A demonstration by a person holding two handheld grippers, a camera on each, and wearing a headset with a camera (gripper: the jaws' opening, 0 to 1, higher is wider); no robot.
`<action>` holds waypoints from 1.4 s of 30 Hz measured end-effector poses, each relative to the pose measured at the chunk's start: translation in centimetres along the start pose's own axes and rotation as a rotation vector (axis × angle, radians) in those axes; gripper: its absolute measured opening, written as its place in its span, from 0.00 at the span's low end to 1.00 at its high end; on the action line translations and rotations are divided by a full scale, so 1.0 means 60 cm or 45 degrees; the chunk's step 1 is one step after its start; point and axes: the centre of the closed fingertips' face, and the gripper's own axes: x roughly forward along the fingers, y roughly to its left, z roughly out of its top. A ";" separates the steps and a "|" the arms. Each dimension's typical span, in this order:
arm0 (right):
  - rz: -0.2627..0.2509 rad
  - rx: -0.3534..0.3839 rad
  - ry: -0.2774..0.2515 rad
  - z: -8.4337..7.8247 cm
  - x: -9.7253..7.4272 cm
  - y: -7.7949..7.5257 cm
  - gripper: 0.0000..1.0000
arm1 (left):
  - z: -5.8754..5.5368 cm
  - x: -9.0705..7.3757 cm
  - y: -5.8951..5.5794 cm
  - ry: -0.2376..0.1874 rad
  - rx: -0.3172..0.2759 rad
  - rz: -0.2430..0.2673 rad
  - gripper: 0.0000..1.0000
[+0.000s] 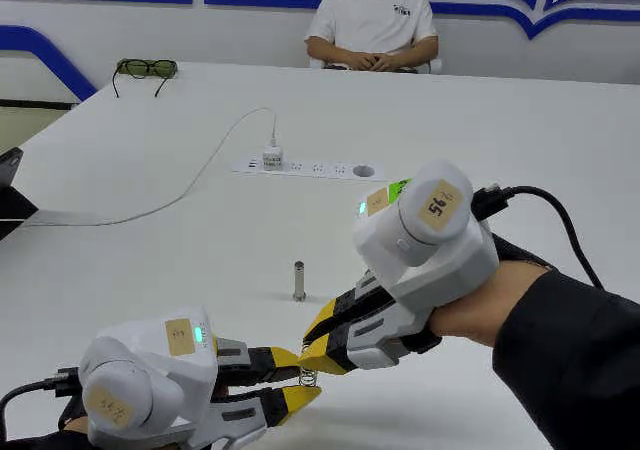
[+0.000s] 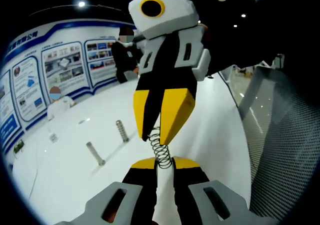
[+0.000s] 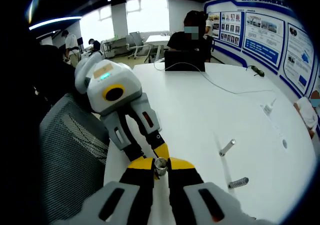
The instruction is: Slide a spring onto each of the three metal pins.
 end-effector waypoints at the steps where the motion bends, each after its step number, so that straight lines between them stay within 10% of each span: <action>1: -0.001 0.000 -0.003 0.001 0.000 0.000 0.12 | 0.000 0.000 0.000 -0.002 -0.010 0.000 0.11; 42: -0.072 -0.010 -0.081 0.001 0.000 -0.003 0.12 | 0.008 -0.006 0.004 -0.063 -0.225 -0.011 0.10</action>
